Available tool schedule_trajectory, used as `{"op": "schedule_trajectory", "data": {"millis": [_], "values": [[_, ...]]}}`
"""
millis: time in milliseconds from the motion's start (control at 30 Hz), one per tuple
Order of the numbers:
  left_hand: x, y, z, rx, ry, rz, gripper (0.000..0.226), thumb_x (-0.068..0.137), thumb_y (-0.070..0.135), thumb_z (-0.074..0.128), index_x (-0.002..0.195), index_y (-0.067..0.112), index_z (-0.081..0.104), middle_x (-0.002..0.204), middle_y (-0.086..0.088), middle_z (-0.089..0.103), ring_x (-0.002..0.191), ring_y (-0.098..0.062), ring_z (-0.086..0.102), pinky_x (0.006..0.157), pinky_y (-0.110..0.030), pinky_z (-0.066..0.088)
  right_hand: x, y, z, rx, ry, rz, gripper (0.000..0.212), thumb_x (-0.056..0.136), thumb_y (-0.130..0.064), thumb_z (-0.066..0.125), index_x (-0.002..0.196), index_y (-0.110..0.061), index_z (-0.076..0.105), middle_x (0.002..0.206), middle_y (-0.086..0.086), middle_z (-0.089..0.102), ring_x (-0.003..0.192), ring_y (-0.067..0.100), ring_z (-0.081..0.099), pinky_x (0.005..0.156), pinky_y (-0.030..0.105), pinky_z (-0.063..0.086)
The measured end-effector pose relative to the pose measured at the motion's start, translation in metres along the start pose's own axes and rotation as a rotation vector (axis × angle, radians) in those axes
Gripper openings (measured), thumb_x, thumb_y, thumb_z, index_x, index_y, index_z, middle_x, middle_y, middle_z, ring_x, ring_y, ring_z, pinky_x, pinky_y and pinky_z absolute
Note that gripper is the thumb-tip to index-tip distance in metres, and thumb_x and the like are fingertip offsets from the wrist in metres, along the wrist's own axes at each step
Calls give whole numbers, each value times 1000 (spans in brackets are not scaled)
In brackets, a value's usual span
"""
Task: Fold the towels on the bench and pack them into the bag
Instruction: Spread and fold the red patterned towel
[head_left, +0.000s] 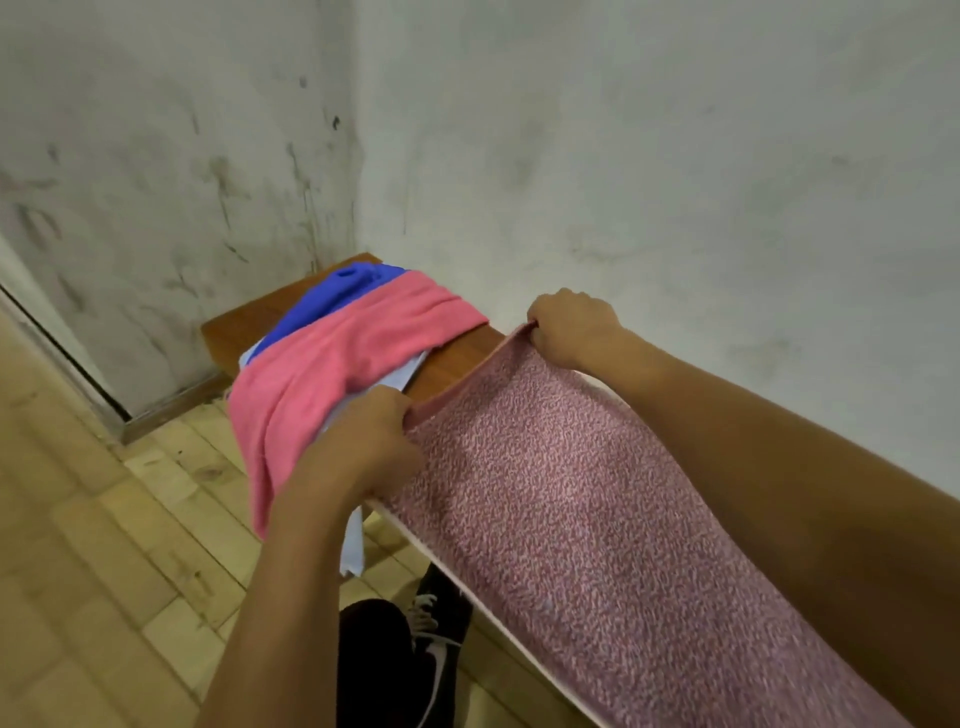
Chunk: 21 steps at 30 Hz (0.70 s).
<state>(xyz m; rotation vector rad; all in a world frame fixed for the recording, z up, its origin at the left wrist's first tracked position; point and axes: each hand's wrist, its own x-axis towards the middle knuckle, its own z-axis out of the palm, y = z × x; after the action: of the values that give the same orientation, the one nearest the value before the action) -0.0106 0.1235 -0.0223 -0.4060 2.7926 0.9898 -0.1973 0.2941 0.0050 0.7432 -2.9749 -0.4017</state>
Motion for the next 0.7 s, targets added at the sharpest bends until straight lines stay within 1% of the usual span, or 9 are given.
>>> {"op": "schedule_trajectory", "data": {"millis": [100,200,267,300,367,433,533,600,700], "values": [[-8,12,-5,-87,-28,28,11,80,13,64,90,17,67,86,-7,67,78,-20,63,67,-32,50,-4,13,2,443,-28,144,18,89,-5,48,91,-2,65,100,19,66,81,32,61,64,37,48],[-17,25,-5,-177,-93,93,13,85,22,66,93,12,67,85,-11,68,71,-17,60,61,-29,47,-8,21,0,827,-49,245,29,85,4,46,99,9,70,101,18,69,89,32,65,79,47,56],[-22,34,-4,-229,-161,159,21,86,24,69,96,5,67,81,-14,66,65,-16,58,56,-26,46,-8,27,-2,1073,-28,355,23,90,1,48,97,11,68,97,16,69,90,35,69,85,52,58],[-24,40,-4,-266,-192,201,25,87,23,71,98,1,67,81,-17,66,64,-20,58,58,-29,49,-10,32,-4,1217,-6,415,19,93,-2,50,93,10,65,91,16,68,84,33,69,81,51,60],[-29,51,-4,-357,-246,307,25,89,24,72,100,2,68,89,-21,70,75,-31,65,71,-39,53,-20,43,-13,1485,49,486,12,95,-3,54,92,4,63,83,12,61,75,23,65,71,37,62],[-36,65,-4,-463,-311,418,27,89,27,72,101,3,68,96,-27,67,88,-43,64,79,-51,52,-32,57,-23,1604,112,502,12,95,-5,54,90,-1,65,80,8,59,74,21,62,64,29,57],[-49,97,3,-547,-396,541,31,89,27,73,103,0,65,98,-27,66,89,-47,62,80,-60,49,-57,85,-33,1677,216,500,11,90,-1,56,88,-1,67,76,7,59,66,15,60,57,25,53],[-59,122,12,-550,-472,623,27,91,23,70,100,-1,63,88,-23,63,79,-41,59,71,-57,46,-77,107,-34,1661,281,514,16,88,3,57,95,-1,71,82,7,63,65,11,61,53,20,51],[-73,156,28,-531,-597,726,20,91,20,69,93,3,59,69,-20,45,57,-29,44,54,-37,35,-110,145,-35,1570,356,547,23,92,2,57,109,-5,72,95,5,68,76,9,63,51,16,49]]}}
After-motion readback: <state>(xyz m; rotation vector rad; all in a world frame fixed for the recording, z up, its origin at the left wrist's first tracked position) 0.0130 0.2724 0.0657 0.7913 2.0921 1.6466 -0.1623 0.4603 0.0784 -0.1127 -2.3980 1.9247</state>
